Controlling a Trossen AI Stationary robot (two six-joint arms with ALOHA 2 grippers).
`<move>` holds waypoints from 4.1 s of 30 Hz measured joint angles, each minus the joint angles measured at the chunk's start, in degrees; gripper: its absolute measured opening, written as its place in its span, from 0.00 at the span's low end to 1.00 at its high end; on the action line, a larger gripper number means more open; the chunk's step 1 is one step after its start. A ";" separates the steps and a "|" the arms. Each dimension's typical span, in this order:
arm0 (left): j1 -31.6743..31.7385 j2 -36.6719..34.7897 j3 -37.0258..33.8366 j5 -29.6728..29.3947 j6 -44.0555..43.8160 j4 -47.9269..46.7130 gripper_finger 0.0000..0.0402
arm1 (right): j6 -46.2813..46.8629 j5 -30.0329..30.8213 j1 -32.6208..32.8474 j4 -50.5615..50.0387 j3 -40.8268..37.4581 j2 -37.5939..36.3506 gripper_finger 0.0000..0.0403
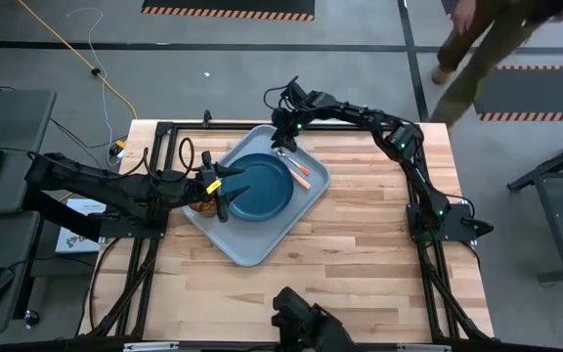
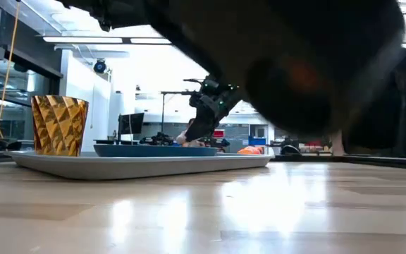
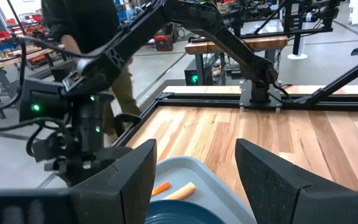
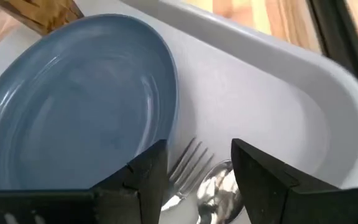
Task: Pick and place plate/cup/fork/spoon on tray
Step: Return to Home Position
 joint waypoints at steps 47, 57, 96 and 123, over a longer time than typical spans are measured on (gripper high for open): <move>1.88 -4.34 0.02 -6.70 5.77 -2.06 0.52 | 25.86 18.43 18.60 69.14 -71.24 -55.69 0.00; 0.23 -4.72 0.02 -10.44 0.35 -5.52 0.52 | 20.43 29.73 25.38 69.25 -70.74 -55.92 0.00; 15.06 -37.97 -15.82 14.04 -4.03 -7.08 0.52 | 21.16 29.61 25.19 68.62 -70.68 -56.15 0.00; 11.75 -48.15 -29.88 16.83 -6.24 -5.42 0.00 | 21.16 29.61 25.19 67.72 -70.68 -56.15 0.00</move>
